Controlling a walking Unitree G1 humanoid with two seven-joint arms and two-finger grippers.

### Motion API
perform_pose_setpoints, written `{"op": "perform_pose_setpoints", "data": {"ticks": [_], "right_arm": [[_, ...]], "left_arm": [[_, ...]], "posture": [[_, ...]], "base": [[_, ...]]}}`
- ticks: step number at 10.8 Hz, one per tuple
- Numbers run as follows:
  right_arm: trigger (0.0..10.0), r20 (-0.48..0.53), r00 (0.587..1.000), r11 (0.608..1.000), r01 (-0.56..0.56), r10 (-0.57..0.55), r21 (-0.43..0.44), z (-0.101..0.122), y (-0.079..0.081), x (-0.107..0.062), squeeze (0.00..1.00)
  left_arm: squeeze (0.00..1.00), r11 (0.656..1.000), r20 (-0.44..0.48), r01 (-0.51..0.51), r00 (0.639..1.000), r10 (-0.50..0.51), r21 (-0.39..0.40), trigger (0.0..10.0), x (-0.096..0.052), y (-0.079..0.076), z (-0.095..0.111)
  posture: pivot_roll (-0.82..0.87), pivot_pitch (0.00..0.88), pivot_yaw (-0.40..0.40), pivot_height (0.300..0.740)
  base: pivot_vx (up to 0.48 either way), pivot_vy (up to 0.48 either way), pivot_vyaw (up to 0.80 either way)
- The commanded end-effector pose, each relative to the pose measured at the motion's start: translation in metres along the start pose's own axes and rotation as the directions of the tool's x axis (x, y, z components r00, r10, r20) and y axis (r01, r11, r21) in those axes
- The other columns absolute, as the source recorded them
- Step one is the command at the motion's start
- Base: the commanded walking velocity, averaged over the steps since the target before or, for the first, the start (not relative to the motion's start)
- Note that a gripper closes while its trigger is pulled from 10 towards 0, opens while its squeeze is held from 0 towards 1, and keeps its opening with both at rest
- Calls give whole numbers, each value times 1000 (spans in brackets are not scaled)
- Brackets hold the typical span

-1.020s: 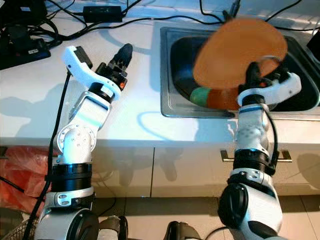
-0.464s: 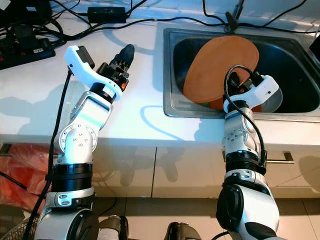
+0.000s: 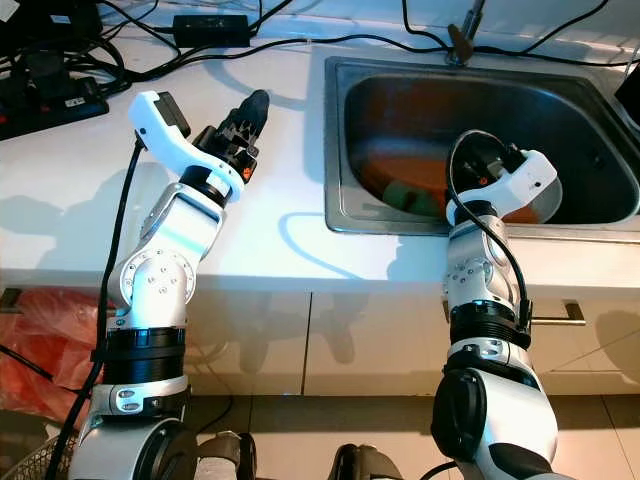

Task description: Kitchen organization

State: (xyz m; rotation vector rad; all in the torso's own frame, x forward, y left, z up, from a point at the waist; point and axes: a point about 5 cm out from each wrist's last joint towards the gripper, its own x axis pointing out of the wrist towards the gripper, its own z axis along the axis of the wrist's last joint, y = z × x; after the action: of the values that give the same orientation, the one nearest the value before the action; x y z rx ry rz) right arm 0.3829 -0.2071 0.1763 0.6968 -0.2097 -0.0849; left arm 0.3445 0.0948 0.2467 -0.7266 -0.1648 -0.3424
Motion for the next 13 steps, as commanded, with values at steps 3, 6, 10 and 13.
{"op": "perform_pose_setpoints", "data": {"ticks": [3,6,10,13], "right_arm": [[10000,-21,999,998,-50,49,-49,-4,11,1,0],[10000,-45,992,987,-124,120,-99,-11,24,-1,0],[10000,-26,964,929,-262,264,-260,-7,46,-5,0],[10000,-56,942,889,-330,330,-317,-10,56,-8,0]], "left_arm": [[0,989,-20,-61,998,64,134,10000,-5,16,-9],[0,959,-2,-113,993,117,261,10000,-8,28,-11],[0,944,20,-88,996,86,319,10000,-7,22,-8],[0,935,32,-79,997,73,346,10000,-6,19,-6]], "posture": [[81,156,-72,723],[85,158,-77,723],[80,155,-75,723],[81,149,-78,723]], "base": [[0,0,0],[0,-320,0],[0,-480,0],[0,-480,0]]}}
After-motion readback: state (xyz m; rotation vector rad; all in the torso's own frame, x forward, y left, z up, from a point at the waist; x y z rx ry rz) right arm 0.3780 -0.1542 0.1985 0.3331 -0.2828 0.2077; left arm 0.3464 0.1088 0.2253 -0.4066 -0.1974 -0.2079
